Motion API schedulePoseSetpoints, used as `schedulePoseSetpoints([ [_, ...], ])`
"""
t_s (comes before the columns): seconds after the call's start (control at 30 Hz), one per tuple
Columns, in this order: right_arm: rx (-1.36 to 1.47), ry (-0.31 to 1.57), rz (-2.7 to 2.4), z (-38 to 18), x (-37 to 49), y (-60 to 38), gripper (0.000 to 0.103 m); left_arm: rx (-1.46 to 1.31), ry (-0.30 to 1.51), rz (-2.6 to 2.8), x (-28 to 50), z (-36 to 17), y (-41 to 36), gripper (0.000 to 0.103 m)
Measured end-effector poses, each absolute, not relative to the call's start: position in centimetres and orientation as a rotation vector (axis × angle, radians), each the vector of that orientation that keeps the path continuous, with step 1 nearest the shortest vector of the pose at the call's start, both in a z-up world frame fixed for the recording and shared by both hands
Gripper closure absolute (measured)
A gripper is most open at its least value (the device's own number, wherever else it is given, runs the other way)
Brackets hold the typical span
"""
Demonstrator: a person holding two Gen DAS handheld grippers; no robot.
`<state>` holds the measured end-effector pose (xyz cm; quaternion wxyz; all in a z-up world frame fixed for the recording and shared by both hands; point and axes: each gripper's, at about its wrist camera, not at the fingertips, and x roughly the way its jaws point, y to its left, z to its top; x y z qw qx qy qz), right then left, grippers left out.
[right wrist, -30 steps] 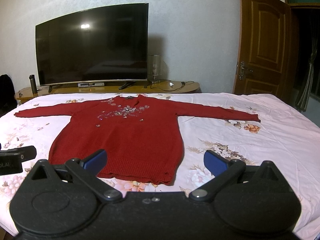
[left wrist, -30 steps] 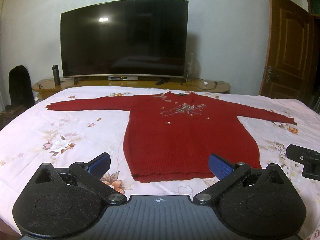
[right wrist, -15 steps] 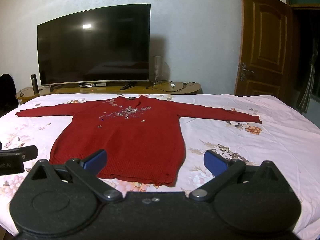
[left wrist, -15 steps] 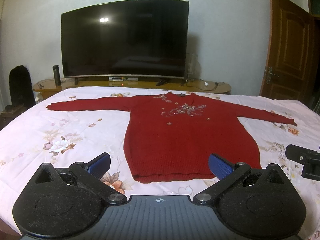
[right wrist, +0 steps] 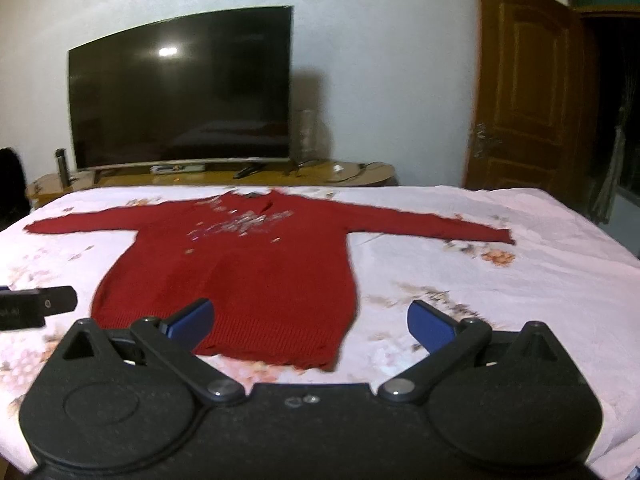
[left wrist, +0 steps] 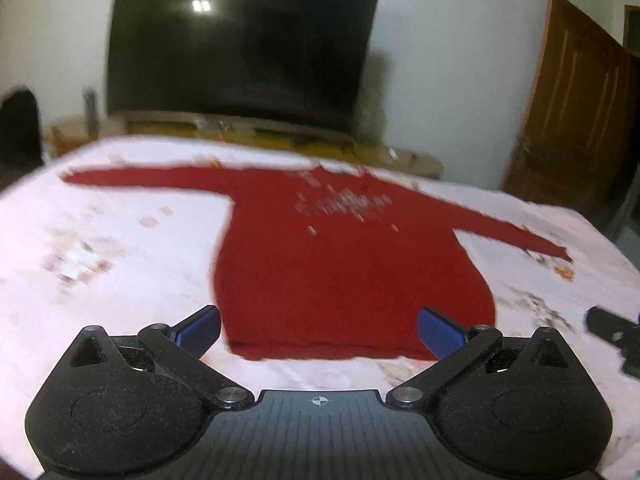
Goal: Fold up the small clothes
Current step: 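Grasp the sweater sleeve cuff with the right gripper and lift it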
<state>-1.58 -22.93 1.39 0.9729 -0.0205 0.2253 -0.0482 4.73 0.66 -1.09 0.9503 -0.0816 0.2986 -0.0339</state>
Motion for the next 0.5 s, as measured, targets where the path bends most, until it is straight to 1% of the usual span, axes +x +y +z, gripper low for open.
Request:
schedulePoseSetpoints([
  [0.17, -0.026, 0.409, -0.207, 1.9, 1.2, -28.0, 0.000, -0.162, 0.585, -0.090, 10.0, -1.4, -0.1, 0.000],
  [0.3, 0.093, 0.397, -0.270, 2.0, 6.1, -34.9, 0.001, -0.157, 0.559, -0.056, 14.9, -1.3, -1.0, 0.000],
  [0.37, 0.161, 0.388, -0.304, 1.5, 8.9, -38.7, 0.003, -0.158, 0.564, -0.045, 17.9, -1.9, -1.4, 0.000],
  [0.4, 0.191, 0.391, -0.320, 1.2, 10.3, -40.5, 0.011, -0.158, 0.584, -0.053, 19.5, -2.3, -1.8, 0.000],
  [0.43, 0.233, 0.398, -0.335, 0.7, 12.0, -42.9, 0.027, -0.159, 0.600, -0.055, 20.7, -2.8, -2.2, 0.000],
  [0.5, 0.289, 0.414, -0.364, -0.4, 15.4, -46.6, 0.042, -0.162, 0.633, -0.037, 23.8, -4.1, -3.3, 0.000],
])
